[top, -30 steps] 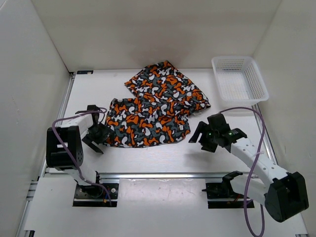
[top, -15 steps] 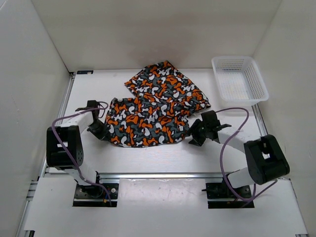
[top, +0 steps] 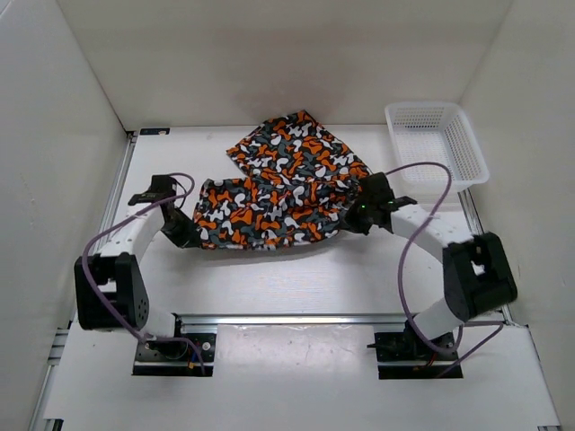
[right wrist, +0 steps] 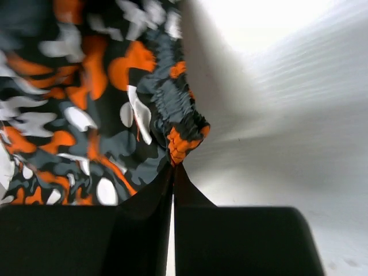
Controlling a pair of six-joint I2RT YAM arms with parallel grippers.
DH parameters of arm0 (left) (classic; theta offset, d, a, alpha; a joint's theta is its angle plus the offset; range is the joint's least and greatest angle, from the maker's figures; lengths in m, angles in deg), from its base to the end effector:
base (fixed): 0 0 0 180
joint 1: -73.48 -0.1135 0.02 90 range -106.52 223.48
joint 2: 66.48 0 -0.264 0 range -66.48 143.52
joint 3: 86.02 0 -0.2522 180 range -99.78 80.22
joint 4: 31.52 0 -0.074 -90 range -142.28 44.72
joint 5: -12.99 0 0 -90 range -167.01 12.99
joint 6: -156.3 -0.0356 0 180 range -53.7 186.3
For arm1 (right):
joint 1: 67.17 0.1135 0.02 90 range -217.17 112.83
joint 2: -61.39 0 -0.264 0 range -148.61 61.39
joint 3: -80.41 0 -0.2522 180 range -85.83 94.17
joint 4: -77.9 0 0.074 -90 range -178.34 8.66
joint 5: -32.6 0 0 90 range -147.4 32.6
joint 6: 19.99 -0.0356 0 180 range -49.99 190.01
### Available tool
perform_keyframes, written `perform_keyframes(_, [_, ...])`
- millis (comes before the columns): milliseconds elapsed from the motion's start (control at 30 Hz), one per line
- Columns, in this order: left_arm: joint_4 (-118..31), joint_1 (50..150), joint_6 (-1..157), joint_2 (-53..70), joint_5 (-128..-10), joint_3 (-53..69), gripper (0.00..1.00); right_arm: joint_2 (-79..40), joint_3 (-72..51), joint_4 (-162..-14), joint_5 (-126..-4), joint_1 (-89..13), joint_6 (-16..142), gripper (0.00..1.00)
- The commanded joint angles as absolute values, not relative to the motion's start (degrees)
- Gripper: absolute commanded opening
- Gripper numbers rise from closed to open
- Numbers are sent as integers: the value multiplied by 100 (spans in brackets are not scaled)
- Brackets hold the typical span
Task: Fold and stack the shorts
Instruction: Fold the shorts
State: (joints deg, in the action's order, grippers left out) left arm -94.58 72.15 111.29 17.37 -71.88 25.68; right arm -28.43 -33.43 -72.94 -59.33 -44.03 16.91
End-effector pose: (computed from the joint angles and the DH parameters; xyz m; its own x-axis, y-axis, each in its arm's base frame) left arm 0.2563 0.0028 0.2011 -0.6893 -0.7203 -0.0777 -0.6967 0.6884 -0.2016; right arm 0.2905 0.1254 0.1890 -0.7689 0.5405 -0.3414 0.3388 0.7974 0.4994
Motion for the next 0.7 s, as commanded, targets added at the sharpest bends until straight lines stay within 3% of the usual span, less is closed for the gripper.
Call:
perform_keyframes(0, [-9704, 7294, 10937, 1070, -7129, 2310, 10, -1898, -3396, -5831, -5318, -4694, 2238, 0])
perform_keyframes(167, [-9854, 7689, 11094, 472, -6998, 2792, 10, 16, -4869, -5021, -5511, -4757, 2002, 0])
perform_keyframes(300, [-9802, 8251, 11411, 400, -7103, 3091, 10, 979, -5734, -4949, -5731, -4757, 1500, 33])
perform_keyframes(333, [-9801, 8322, 11472, 453, -7103, 3092, 10, 1119, -5822, -4949, -5879, -4809, 1386, 49])
perform_keyframes(433, [-9801, 8630, 11534, 646, -7156, 3031, 10, 1191, -5999, -5072, -6126, -4810, 1104, 64])
perform_keyframes(667, [-9749, 9070, 11719, 831, -7332, 2837, 10, 1420, -6315, -5686, -6478, -4810, 727, 70])
